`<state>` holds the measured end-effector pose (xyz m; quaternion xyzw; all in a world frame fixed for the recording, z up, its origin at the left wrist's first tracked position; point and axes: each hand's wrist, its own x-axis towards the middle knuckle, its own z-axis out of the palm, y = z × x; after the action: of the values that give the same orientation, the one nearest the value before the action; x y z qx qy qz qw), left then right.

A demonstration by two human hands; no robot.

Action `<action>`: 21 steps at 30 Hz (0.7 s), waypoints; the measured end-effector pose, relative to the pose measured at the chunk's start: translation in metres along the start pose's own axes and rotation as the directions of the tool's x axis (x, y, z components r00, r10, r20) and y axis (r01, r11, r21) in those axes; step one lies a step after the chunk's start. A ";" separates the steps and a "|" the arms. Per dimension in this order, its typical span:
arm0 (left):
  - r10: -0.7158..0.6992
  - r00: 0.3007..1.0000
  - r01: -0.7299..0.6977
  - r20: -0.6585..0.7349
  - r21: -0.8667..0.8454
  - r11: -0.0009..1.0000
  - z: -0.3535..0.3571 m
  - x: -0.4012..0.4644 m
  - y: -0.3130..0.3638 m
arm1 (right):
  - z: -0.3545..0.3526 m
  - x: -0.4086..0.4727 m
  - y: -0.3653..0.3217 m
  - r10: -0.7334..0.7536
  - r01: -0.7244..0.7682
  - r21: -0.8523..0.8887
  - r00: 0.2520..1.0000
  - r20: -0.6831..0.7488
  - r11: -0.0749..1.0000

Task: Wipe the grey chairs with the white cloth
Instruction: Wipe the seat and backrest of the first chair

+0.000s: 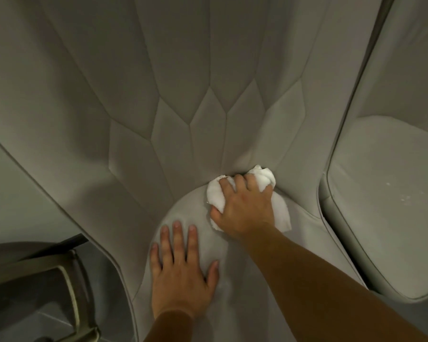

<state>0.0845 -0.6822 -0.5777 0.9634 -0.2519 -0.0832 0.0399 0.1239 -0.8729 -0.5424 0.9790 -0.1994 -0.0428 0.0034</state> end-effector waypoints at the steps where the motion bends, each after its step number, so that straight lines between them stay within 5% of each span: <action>1: -0.001 1.000 0.001 0.001 0.003 1.000 0.000 0.000 0.001 | -0.003 -0.001 0.001 0.007 -0.006 -0.020 1.000 0.016 1.000; 5: 0.003 1.000 -0.003 0.024 -0.007 1.000 -0.004 -0.001 0.000 | -0.010 -0.005 0.016 0.162 -0.159 -0.035 0.982 0.097 0.987; 11: -0.010 1.000 0.009 -0.010 -0.027 1.000 -0.005 -0.002 0.001 | 0.007 -0.011 0.014 0.208 -0.207 0.018 0.973 -0.098 0.978; 21: -0.062 0.998 0.062 -0.007 -0.030 0.998 -0.016 -0.014 -0.001 | 0.004 -0.001 -0.013 0.001 0.008 0.119 0.997 -0.077 0.993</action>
<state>0.0755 -0.6737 -0.5599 0.9703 -0.2206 -0.0843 0.0524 0.1281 -0.8609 -0.5466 0.9787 -0.1996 0.0072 -0.0473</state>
